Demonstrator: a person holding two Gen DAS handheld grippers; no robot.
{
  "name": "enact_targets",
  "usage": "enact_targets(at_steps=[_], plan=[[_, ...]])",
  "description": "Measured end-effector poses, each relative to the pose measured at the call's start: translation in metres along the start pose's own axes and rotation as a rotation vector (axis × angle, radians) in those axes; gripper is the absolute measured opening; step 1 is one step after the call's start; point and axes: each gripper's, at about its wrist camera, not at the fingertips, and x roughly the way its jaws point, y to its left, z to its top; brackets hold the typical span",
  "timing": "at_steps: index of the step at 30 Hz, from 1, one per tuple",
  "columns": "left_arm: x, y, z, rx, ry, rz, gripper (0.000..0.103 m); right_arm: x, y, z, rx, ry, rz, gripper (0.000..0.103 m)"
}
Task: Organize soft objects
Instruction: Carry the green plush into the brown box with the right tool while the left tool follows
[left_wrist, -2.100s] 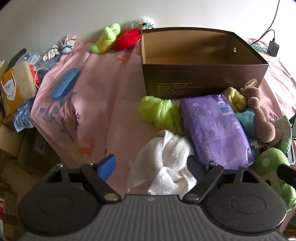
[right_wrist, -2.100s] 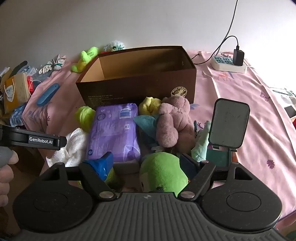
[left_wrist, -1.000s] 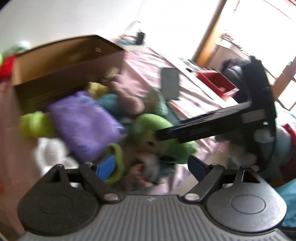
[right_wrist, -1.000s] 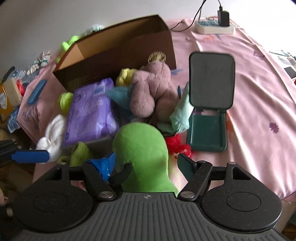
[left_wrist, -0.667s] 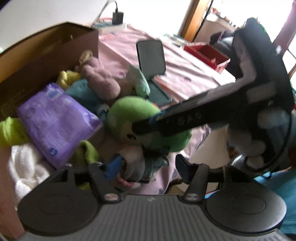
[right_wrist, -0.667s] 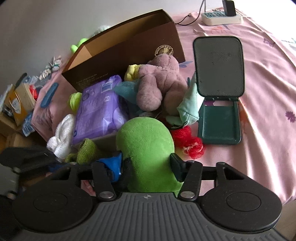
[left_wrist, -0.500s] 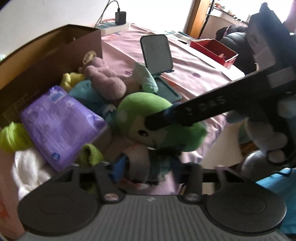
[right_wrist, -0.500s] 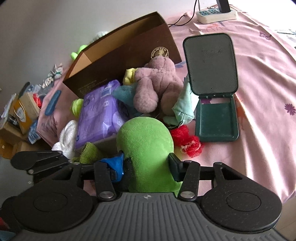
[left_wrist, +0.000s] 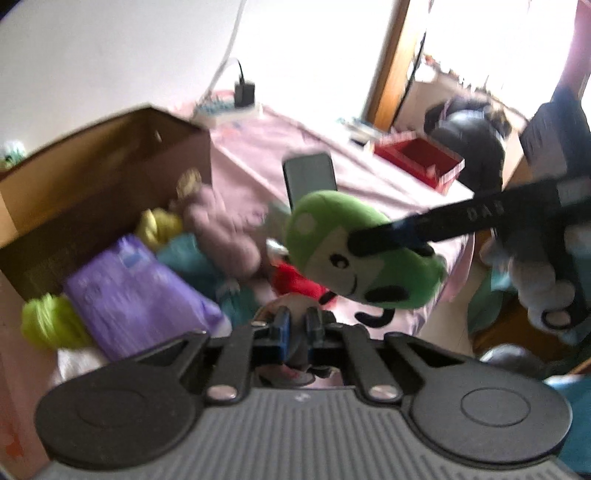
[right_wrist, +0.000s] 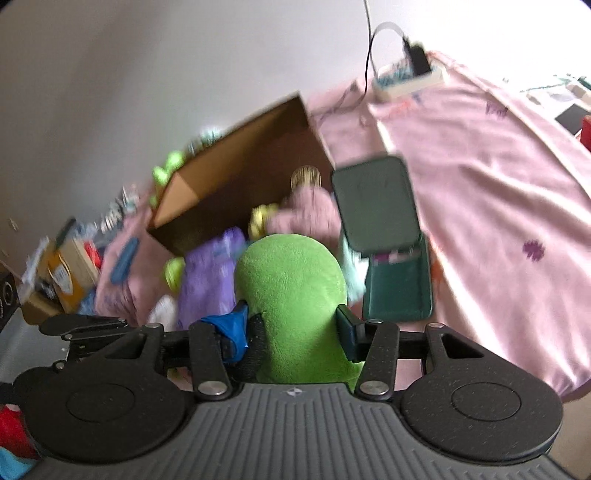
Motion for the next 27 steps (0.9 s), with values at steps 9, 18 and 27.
enact_targets(at_steps=[9, 18, 27], plan=[[-0.032, 0.028, 0.034, -0.118, -0.176, 0.014, 0.003, -0.025, 0.001, 0.037, -0.019, -0.193, 0.016, 0.033], [-0.054, 0.070, 0.088, -0.177, -0.332, 0.176, 0.003, -0.013, 0.012, 0.107, -0.118, -0.296, 0.088, 0.034], [-0.035, 0.133, 0.131, -0.285, -0.363, 0.384, 0.003, 0.061, 0.042, 0.183, -0.207, -0.273, 0.165, 0.034]])
